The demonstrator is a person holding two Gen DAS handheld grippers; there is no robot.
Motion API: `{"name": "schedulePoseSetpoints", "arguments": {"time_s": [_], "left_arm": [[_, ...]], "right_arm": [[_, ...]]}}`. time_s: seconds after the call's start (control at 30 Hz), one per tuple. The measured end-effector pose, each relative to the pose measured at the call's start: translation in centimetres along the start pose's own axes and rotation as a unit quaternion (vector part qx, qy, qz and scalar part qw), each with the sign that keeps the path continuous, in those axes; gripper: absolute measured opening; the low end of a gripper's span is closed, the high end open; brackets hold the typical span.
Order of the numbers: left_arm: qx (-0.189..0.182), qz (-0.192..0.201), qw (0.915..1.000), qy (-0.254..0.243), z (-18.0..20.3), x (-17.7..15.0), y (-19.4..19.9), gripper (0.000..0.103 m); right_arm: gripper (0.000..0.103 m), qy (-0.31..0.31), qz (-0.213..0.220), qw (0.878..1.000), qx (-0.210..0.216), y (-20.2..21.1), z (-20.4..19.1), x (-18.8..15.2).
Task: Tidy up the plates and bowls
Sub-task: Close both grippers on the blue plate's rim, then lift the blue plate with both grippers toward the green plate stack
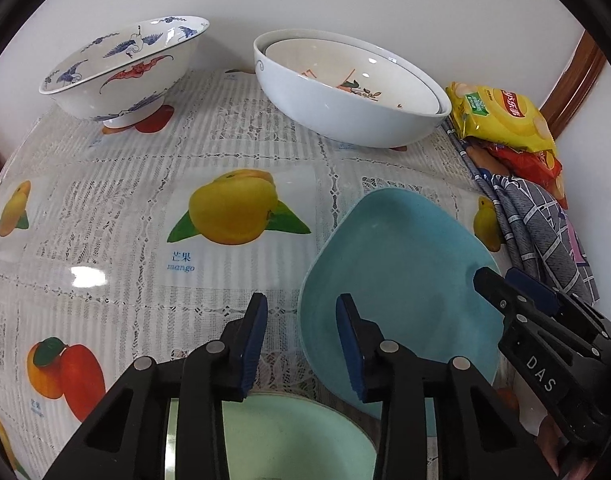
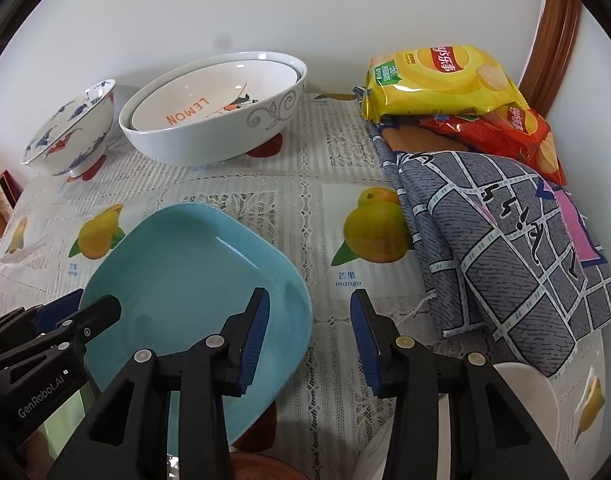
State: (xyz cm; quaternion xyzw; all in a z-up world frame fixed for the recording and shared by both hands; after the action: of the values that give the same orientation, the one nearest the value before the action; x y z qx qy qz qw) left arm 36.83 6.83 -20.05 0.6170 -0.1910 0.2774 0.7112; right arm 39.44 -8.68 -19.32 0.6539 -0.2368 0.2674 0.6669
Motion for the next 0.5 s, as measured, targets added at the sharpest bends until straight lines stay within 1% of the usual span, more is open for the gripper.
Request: {"name": "schedulePoseSetpoints", "arguments": {"time_s": [0.03,0.1,0.13,0.2,0.23,0.3,0.33,0.37,0.5], "left_arm": [[0.001,-0.002,1.0,-0.001,0.0,-0.1,-0.1,0.03],[0.002,-0.001,1.0,-0.001,-0.2,-0.1,-0.2,0.027],[0.002,0.0,1.0,-0.001,-0.2,-0.1,-0.2,0.025],[0.001,0.0,1.0,0.0,-0.3,0.0,-0.4,0.022],[0.001,-0.001,1.0,0.0,-0.3,0.0,-0.4,0.019],[0.0,0.001,1.0,-0.002,-0.3,0.0,-0.5,0.014],[-0.001,0.002,1.0,-0.005,-0.1,0.0,-0.6,0.01],[0.002,0.004,1.0,-0.008,-0.1,0.0,-0.5,0.011],[0.003,0.013,0.9999,-0.007,-0.1,0.2,-0.2,0.01]], "right_arm": [[0.036,-0.001,-0.004,1.0,0.003,-0.2,-0.2,0.0],[0.029,0.0,-0.014,1.0,0.005,-0.7,-0.4,-0.1],[0.027,0.0,-0.017,1.0,0.005,-0.9,-0.5,-0.2],[0.019,0.001,-0.021,1.0,0.005,-1.1,-0.7,-0.4],[0.018,0.0,-0.024,1.0,0.005,-1.2,-0.7,-0.4],[0.013,-0.005,-0.022,1.0,0.003,-1.3,-0.5,-0.3],[0.011,-0.008,-0.02,1.0,0.004,-1.2,-0.4,-0.3],[0.008,-0.01,-0.017,1.0,0.006,-1.2,-0.4,-0.2],[0.007,-0.004,0.001,1.0,0.006,-0.7,-0.5,0.1]]}}
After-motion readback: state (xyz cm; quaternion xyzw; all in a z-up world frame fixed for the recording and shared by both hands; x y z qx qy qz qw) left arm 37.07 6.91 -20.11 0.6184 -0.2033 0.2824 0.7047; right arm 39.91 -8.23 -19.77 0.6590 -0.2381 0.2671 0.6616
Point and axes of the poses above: each gripper's, at about its wrist camera, not at the fingertips, and y roughly against the way its jaws point, z to its right, x to its top, the point moved 4 cm from there along -y, roughly the way its jaws point, and after that the axes turned 11 degrees about z, right-handed, at the moved point
